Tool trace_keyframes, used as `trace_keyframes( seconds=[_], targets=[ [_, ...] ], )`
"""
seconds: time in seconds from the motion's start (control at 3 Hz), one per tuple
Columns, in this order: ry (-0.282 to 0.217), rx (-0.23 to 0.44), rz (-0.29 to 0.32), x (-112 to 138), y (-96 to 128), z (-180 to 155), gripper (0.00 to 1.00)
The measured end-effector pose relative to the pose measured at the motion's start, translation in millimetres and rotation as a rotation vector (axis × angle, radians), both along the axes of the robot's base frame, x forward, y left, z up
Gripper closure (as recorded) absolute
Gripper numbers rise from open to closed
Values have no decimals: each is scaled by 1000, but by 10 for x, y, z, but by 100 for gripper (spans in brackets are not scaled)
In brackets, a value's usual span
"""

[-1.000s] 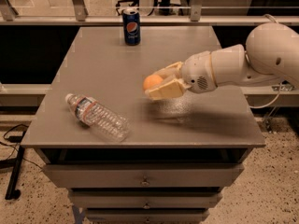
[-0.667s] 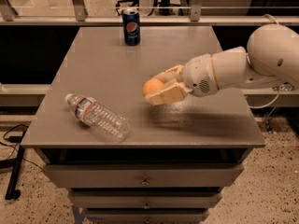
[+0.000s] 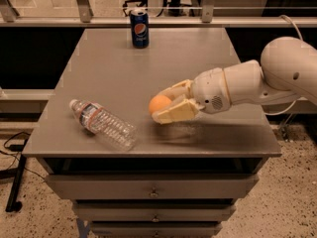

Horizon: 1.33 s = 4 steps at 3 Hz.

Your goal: Move orange near water bottle

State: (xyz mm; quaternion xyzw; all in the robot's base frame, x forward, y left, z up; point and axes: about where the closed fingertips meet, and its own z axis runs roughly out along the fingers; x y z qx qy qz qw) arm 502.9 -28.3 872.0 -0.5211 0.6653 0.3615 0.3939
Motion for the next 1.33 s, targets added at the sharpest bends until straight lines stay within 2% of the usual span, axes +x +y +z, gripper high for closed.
trace_keyframes(
  seconds=[1.0, 1.33],
  targets=[
    [35, 20, 89, -128, 101, -167, 100],
    [18, 17, 97, -163, 136, -181, 85]
  ],
)
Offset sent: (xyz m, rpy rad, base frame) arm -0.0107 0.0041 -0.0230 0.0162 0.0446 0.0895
